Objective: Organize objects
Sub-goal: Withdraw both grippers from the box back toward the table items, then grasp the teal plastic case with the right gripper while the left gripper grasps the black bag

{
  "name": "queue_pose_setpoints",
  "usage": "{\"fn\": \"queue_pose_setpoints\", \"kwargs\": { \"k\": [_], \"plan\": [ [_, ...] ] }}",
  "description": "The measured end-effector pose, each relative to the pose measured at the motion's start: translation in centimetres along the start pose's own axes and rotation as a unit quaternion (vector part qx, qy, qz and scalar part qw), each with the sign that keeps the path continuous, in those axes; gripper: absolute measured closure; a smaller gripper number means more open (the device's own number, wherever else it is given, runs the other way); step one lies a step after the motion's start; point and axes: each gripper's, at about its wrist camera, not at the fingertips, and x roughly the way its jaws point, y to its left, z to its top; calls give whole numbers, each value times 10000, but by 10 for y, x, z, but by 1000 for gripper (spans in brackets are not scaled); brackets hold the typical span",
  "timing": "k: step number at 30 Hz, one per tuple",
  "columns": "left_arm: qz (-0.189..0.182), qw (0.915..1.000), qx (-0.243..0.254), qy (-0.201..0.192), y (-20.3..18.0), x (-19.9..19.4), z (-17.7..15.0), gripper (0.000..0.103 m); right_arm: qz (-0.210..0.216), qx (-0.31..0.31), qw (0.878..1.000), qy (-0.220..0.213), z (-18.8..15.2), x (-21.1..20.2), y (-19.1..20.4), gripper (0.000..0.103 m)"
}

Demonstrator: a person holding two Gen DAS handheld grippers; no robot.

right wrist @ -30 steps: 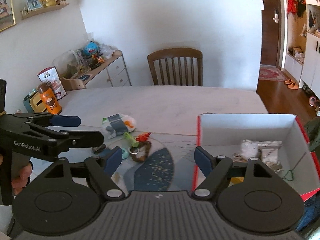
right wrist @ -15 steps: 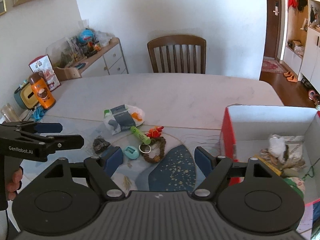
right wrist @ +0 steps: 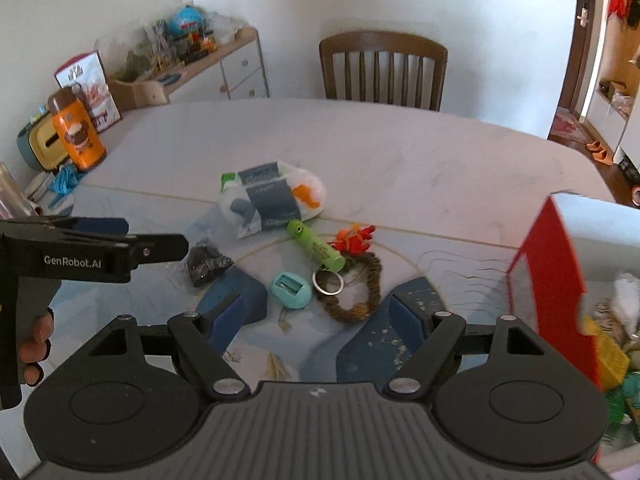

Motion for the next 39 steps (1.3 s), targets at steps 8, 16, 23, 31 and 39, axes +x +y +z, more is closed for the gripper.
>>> {"fn": "queue_pose_setpoints", "kwargs": {
  "k": [8, 16, 23, 31, 39],
  "plan": [
    [4, 9998, 37, 171, 11, 33, -6, 1, 137, -366, 9990, 194, 0, 41, 21, 24],
    [-115, 9994, -112, 307, 21, 49, -11, 1, 309, -378, 9979, 425, 1, 73, 31, 31],
    [-277, 9990, -64, 344, 24, 56, -12, 6, 296, -214, 9979, 539, 5, 90, 25, 36],
    [-341, 9988, 98, 326, 20, 61, -14, 29, 269, -198, 9978, 567, 7, 98, 25, 48],
    [-335, 9987, 203, 319, 15, 56, -17, 61, 137, -158, 9977, 642, 8, 104, 24, 65]
  ]
}}
